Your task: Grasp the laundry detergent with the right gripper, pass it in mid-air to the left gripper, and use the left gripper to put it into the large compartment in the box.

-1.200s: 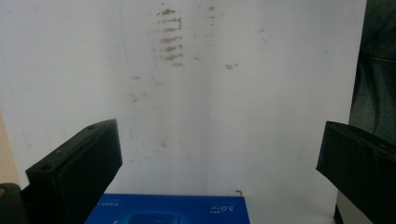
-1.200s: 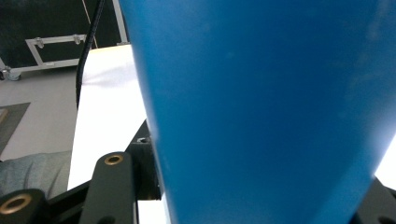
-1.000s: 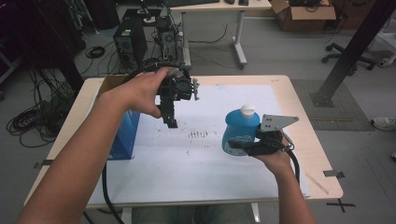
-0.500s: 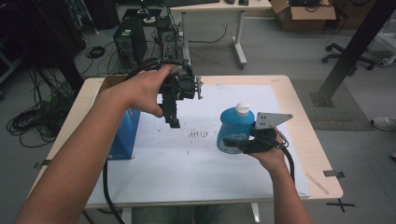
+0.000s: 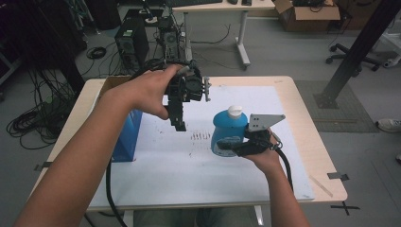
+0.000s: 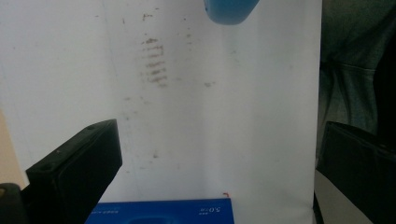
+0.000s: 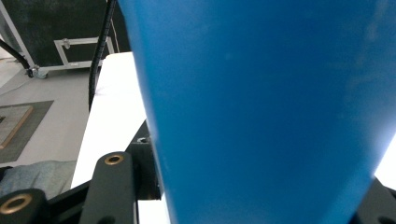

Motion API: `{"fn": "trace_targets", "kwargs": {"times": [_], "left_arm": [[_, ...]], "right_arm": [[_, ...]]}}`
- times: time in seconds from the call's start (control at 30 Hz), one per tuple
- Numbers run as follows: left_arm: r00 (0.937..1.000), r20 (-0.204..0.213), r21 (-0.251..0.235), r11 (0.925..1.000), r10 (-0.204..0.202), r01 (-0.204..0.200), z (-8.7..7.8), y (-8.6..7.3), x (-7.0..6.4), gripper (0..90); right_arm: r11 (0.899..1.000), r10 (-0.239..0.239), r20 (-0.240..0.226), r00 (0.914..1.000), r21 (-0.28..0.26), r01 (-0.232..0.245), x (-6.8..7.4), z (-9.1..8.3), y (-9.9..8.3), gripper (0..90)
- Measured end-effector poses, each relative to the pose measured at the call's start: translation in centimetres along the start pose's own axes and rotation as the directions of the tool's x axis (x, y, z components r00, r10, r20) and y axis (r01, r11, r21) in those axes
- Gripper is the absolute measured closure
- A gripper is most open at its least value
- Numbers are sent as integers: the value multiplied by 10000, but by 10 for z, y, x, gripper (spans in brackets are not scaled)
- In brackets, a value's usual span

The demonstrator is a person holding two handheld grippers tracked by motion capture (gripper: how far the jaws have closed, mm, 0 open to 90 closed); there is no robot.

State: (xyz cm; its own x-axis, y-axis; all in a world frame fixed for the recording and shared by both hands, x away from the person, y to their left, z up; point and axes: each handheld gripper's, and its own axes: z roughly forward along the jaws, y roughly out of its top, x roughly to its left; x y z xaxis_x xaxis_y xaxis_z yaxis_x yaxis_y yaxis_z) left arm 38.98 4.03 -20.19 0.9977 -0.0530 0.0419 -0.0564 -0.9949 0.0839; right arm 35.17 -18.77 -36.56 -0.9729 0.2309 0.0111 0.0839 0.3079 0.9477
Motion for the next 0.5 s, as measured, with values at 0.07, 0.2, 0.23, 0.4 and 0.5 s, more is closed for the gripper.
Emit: {"fn": "trace_targets", "kwargs": {"times": [0.07, 0.2, 0.23, 0.4, 0.5], "left_arm": [[10000, -19, -30, 10000, 15, -15, -1, 1, 0, 1], [10000, -9, -16, 10000, 28, -28, -1, 2, -1, 1], [10000, 5, 21, 10000, 41, -41, -1, 3, -1, 2], [10000, 52, 69, 10000, 54, -54, -1, 4, -1, 1], [10000, 49, 97, 9999, 58, -59, 0, 4, -2, 1]], "right_arm": [[10000, -20, -40, 10000, 46, 20, 0, 3, 0, 446], [10000, -50, -133, 9999, 20, 50, 0, 10, 1, 446], [10000, -55, -149, 9999, 16, 55, 0, 11, 1, 446], [10000, -61, -298, 9995, 10, 61, 0, 21, 2, 446], [9999, -102, -349, 9993, 1, 102, 0, 26, 2, 446]]}}
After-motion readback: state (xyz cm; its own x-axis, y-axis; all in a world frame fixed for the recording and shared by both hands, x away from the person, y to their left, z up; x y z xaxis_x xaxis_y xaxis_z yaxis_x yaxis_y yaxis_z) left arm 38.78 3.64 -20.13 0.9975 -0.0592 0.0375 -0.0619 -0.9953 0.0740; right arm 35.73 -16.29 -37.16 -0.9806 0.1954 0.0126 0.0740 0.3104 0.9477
